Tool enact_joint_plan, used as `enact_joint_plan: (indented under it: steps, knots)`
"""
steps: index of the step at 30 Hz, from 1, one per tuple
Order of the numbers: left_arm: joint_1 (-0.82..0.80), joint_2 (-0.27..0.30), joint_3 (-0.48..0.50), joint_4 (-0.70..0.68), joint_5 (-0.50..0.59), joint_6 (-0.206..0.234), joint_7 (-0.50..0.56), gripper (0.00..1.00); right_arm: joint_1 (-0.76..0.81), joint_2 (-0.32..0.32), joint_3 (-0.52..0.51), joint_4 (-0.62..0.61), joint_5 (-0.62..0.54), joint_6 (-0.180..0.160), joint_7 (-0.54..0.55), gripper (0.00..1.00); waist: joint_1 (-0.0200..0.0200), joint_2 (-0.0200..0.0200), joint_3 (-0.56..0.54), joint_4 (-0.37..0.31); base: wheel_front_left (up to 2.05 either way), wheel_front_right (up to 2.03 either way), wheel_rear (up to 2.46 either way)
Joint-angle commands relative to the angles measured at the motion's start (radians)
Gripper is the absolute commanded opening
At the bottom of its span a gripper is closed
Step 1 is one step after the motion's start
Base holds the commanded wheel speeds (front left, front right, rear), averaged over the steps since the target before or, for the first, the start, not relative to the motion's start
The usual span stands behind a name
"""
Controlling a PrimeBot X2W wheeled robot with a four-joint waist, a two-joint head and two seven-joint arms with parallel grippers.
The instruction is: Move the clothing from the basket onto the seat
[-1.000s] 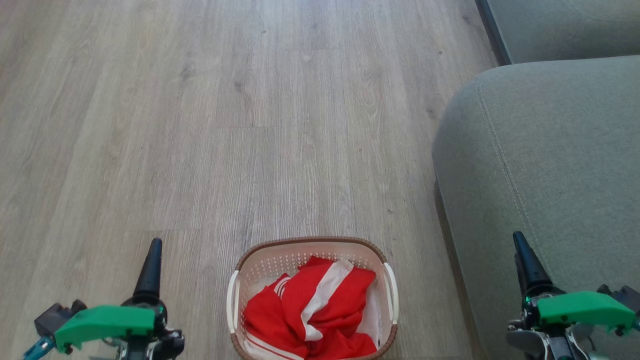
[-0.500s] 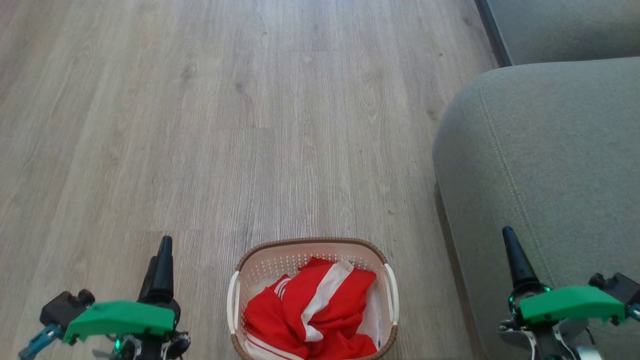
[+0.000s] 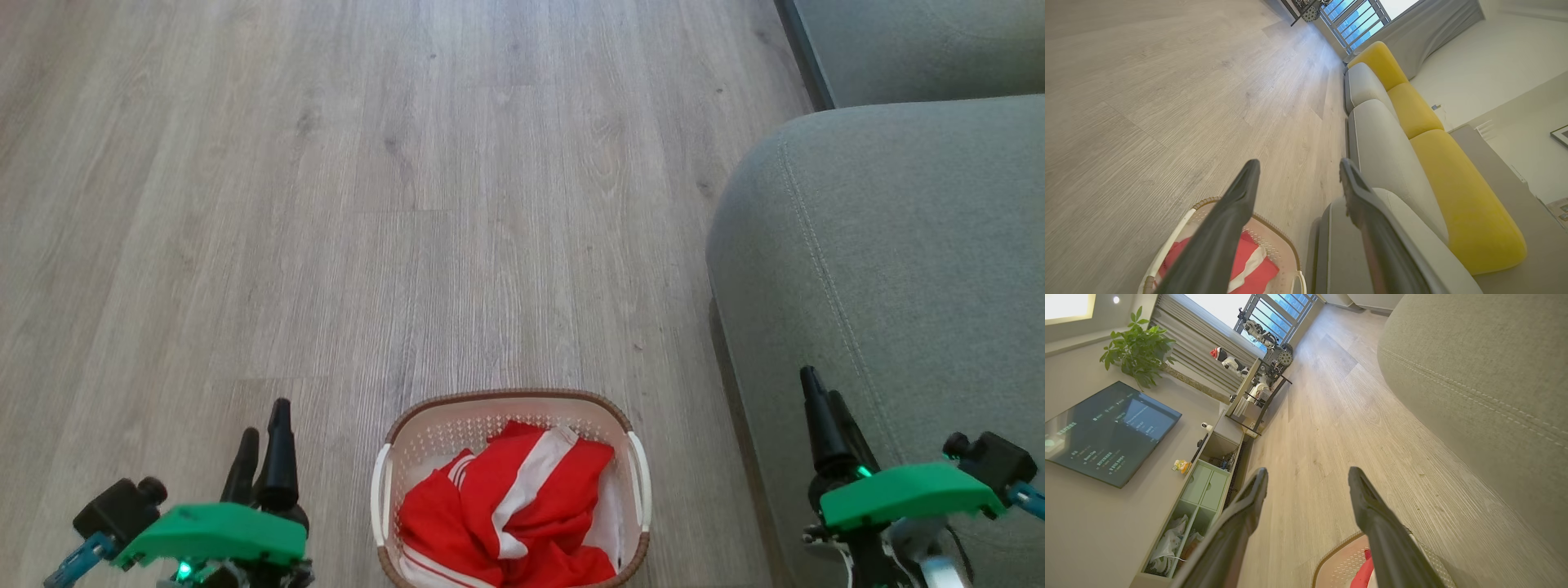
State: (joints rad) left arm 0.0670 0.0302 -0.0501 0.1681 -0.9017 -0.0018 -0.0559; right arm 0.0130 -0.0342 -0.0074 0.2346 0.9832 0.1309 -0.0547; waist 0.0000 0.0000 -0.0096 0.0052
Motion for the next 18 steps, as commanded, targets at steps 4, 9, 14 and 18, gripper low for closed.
enact_joint_plan:
  steps: [4, 9, 14, 18]
  knots:
    - [-0.024, 0.013, 0.009, -0.050, 0.080, 0.016, -0.025, 1.00, -0.019, -0.009, 0.027, -0.045, -0.069, 0.000, -0.024, 1.00, 0.0000, 0.0000, -0.001, -0.001, 0.00, 0.00, 0.00]
    - [-0.019, 0.014, 0.000, -0.064, 0.147, 0.028, -0.039, 1.00, -0.018, -0.010, 0.040, -0.051, -0.123, 0.000, -0.038, 1.00, 0.0000, 0.0000, -0.001, -0.001, 0.00, 0.00, 0.00]
    - [-0.013, 0.015, -0.009, -0.072, 0.214, 0.038, -0.054, 1.00, -0.017, -0.010, 0.051, -0.057, -0.179, 0.000, -0.053, 1.00, 0.0000, 0.0000, -0.002, 0.000, 0.00, 0.00, 0.00]
    - [-0.009, 0.015, -0.014, -0.075, 0.254, 0.045, -0.063, 1.00, -0.017, -0.011, 0.057, -0.061, -0.212, 0.000, -0.062, 1.00, 0.0000, 0.0000, -0.002, 0.000, 0.00, 0.00, 0.00]
